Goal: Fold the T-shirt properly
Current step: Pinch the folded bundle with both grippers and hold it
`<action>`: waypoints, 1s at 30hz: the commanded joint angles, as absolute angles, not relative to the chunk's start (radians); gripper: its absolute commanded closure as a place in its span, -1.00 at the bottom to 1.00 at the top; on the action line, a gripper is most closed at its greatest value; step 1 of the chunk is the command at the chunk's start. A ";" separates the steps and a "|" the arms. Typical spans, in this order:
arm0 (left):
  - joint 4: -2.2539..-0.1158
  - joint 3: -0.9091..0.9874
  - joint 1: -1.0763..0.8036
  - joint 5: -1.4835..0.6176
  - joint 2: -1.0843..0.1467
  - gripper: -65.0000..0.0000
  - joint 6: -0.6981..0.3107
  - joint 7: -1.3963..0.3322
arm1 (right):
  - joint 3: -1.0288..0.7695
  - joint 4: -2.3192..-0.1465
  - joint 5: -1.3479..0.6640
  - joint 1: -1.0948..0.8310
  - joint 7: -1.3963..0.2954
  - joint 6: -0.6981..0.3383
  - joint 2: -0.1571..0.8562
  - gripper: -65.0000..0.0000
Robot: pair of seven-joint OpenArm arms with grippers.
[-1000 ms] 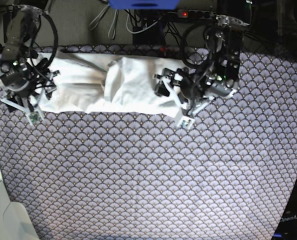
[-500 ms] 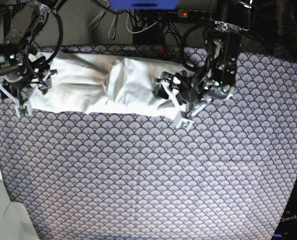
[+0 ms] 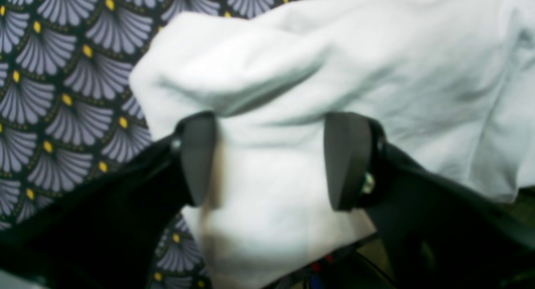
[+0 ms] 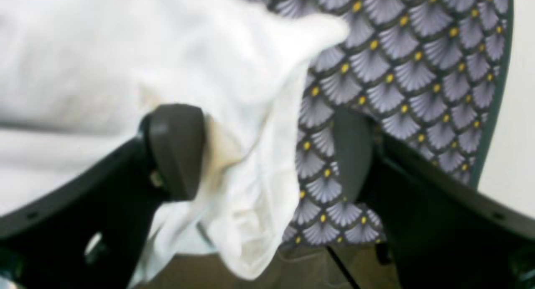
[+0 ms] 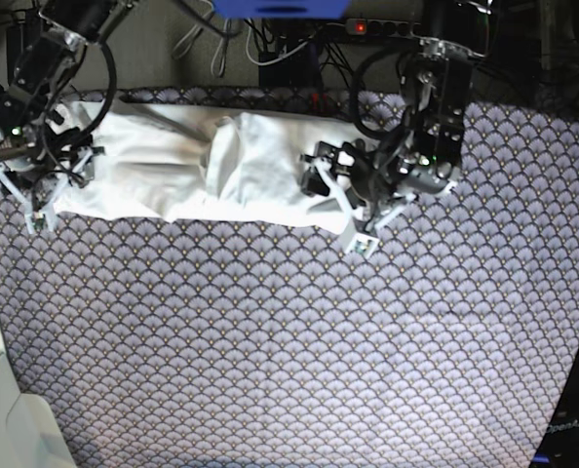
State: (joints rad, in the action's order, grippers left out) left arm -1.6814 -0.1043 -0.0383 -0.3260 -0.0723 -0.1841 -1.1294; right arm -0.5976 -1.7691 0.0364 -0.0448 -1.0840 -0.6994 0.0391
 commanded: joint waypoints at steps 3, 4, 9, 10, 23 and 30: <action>-1.701 -0.102 -0.028 -0.331 -0.073 -0.24 -0.186 -1.119 | -0.616 -1.721 0.033 -0.024 -1.070 -0.698 0.068 -0.55; -1.701 -0.102 -0.028 -0.331 -0.073 -0.24 -0.186 -1.119 | -0.616 -1.693 0.033 -0.022 -1.070 -0.698 0.079 -0.55; -1.701 -0.102 -0.025 -0.329 -0.073 -0.24 -0.186 -1.119 | -0.641 -1.627 0.031 0.007 -1.070 -0.698 0.099 -0.55; -1.701 -0.102 -0.024 -0.332 -0.073 -0.24 -0.186 -1.119 | -0.641 -1.627 0.031 0.007 -1.070 -0.698 0.097 -0.55; -1.699 -0.102 -0.024 -0.331 -0.073 -0.24 -0.186 -1.119 | -0.634 -1.675 -0.024 0.001 -1.076 -0.698 0.117 -0.55; -1.699 -0.102 -0.024 -0.331 -0.073 -0.24 -0.186 -1.119 | -0.633 -1.675 -0.022 0.002 -1.073 -0.698 0.130 -0.55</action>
